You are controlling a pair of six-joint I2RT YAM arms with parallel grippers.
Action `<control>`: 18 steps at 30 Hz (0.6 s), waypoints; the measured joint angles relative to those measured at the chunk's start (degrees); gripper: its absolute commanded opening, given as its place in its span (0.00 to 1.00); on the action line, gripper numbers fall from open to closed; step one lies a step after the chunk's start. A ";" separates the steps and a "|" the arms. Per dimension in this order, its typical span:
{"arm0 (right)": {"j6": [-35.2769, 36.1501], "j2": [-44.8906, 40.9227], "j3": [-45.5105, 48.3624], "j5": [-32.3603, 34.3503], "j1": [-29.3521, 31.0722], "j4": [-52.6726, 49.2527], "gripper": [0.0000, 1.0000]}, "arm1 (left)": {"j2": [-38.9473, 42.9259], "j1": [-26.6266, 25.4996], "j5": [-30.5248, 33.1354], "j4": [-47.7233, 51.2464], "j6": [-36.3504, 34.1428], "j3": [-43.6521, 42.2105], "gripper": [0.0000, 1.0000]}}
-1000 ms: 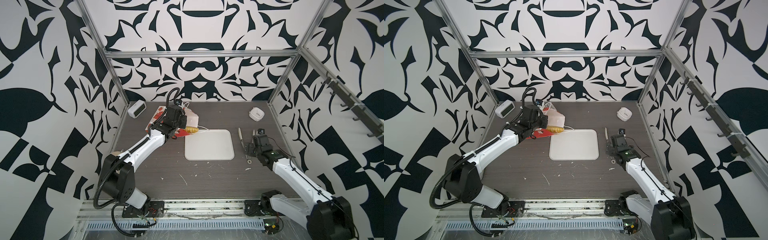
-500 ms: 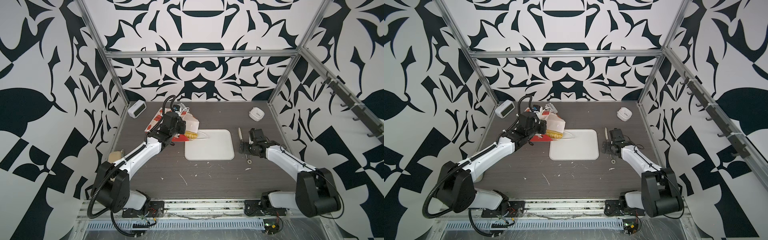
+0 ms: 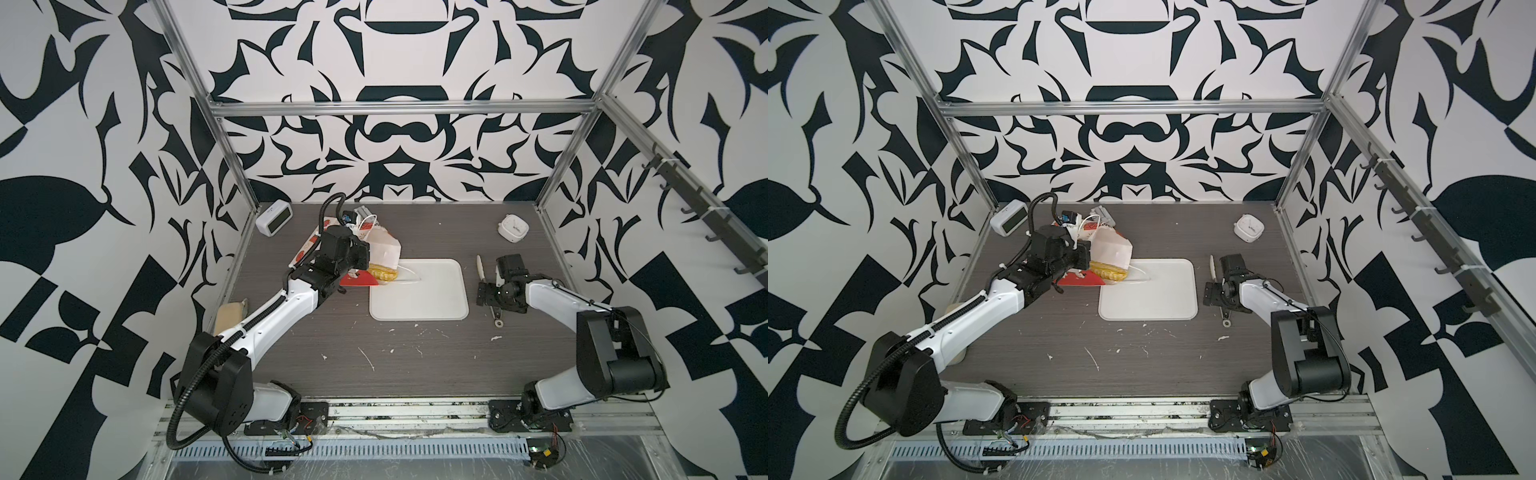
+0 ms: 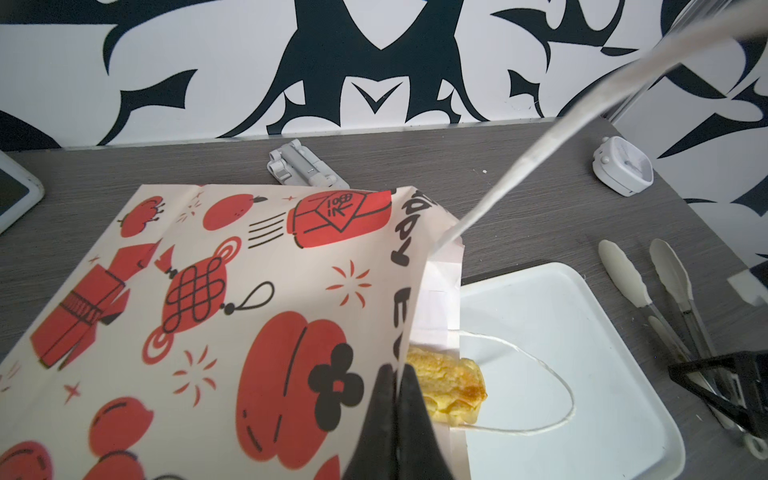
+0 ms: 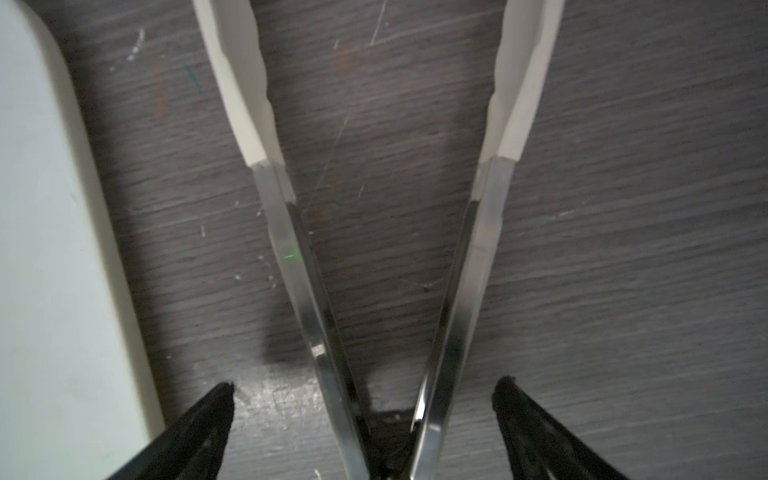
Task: Take the fake bread out of the paper bag
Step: 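Tilt the bag over the tray with left gripper while right grasps tongs, then hold the bag with left gripper while right lifts tongs toward its opening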
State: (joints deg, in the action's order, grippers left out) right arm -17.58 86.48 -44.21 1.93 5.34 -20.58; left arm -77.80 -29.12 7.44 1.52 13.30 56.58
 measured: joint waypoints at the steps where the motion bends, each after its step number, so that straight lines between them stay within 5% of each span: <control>1: 0.04 0.55 0.00 -0.28 -0.26 0.31 0.99 | 0.35 0.00 -0.02 -0.02 0.00 0.00 0.00; 9: 1.05 4.26 -2.27 -1.53 -1.73 1.14 0.80 | 1.51 0.00 -0.79 -0.33 0.02 -0.98 0.00; 12: 1.31 5.03 -3.02 -1.77 -2.03 1.18 0.65 | 1.55 -0.11 -1.09 -0.39 0.00 -1.70 0.00; 17: 1.55 5.51 -3.54 -2.21 -2.36 1.25 0.04 | 1.79 -0.13 -1.70 -0.90 -0.02 -2.80 0.00; 18: 1.29 5.46 -3.54 -2.19 -2.36 1.25 0.00 | 1.90 -0.15 -1.97 -0.92 -0.04 -3.04 0.00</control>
State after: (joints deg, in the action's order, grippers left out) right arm -16.29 91.94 -47.75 -0.25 2.98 -19.33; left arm -75.90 -29.28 5.48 0.60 13.26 53.54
